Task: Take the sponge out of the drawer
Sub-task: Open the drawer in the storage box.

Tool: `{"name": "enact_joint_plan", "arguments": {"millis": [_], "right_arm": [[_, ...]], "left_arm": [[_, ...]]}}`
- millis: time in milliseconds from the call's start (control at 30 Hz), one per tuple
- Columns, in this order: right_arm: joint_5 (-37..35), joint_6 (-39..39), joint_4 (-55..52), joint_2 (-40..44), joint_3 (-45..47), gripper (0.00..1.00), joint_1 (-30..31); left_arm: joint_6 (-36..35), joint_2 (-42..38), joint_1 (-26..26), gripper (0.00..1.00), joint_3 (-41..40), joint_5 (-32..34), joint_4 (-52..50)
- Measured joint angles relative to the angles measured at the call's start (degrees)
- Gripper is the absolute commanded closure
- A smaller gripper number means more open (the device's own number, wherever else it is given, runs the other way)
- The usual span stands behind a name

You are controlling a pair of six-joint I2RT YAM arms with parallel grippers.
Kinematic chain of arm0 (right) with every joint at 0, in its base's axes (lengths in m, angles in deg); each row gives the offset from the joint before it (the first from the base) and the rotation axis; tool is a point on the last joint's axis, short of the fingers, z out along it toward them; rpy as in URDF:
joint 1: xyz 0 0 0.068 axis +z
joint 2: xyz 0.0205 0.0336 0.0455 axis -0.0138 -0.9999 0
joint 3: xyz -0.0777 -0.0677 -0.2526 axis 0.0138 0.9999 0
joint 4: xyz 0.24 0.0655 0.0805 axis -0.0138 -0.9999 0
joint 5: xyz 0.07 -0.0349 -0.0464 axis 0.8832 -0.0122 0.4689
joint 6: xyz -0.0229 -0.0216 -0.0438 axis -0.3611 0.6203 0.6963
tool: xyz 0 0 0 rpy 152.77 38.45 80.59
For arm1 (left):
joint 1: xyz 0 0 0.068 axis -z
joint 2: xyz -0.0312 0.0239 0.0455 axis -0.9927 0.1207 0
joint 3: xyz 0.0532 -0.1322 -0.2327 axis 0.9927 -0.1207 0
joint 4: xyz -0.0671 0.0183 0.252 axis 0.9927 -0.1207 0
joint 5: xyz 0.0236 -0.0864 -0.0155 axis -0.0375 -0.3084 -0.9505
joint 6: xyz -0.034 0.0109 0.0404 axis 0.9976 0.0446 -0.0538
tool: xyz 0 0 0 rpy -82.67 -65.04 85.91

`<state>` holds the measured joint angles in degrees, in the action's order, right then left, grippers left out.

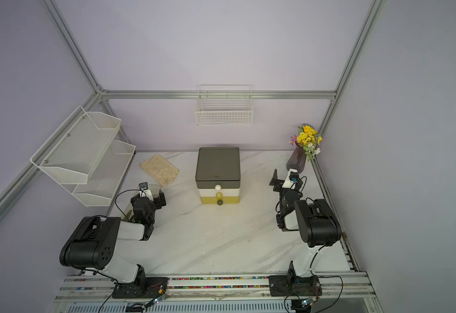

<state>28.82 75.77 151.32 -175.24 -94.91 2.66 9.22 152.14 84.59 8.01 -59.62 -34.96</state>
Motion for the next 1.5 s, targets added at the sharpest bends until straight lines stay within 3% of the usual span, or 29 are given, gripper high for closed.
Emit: {"name": "enact_joint_plan", "arguments": {"millis": [1000, 1200, 1500], "right_arm": [[-0.44, -0.26, -1.36, 0.96, 0.00, 0.03, 0.00], [-1.62, -1.07, -11.76, 12.15, -2.45, 0.03, 0.00], [1.79, -7.15, -33.94, 25.24, -13.40, 0.03, 0.17]], "left_arm": [[-0.02, -0.48, 0.13, 0.00, -0.22, 0.66, 0.33], [-1.03, -10.73, 2.43, 0.00, -2.23, 3.15, -3.87], [4.24, -34.51, 3.58, 0.00, 7.89, 4.00, -29.49]]}}
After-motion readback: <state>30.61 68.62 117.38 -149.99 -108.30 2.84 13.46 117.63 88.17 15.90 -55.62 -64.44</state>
